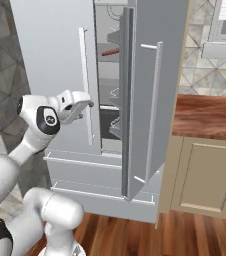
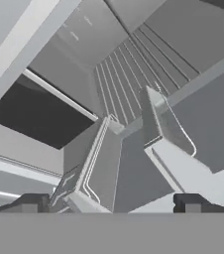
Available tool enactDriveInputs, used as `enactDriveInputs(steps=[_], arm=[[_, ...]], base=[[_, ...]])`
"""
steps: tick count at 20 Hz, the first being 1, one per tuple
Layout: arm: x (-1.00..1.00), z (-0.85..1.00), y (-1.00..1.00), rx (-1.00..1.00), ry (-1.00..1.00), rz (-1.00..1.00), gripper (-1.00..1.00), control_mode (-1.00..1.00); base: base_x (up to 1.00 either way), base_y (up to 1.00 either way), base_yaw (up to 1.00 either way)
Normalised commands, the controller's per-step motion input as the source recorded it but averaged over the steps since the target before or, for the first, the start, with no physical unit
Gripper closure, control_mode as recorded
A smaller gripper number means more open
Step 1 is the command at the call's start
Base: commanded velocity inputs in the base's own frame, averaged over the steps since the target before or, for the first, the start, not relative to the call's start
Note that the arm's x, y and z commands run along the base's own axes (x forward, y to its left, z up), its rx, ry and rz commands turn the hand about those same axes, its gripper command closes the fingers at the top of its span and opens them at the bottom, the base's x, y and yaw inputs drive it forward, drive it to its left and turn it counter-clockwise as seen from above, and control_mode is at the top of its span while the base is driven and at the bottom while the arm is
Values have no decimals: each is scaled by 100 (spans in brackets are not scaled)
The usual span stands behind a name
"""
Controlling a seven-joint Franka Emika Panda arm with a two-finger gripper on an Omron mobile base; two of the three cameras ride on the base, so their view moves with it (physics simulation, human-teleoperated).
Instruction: Move the hot dog bun to the plate on the dining table and place the condiment next to that plate. Then navigate to the fridge and take the sausage and place it on the plate as well.
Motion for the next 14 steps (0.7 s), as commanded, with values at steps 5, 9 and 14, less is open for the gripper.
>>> enactDriveInputs(steps=[5,9,14], arm=[[94,1,-14,-9,20,-10,-100,-100],[64,0,-51,-9,12,-11,-100,-100],[35,-8,-72,-8,7,-11,-100,-100]], base=[[0,0,0],[0,0,0],[0,0,0]])
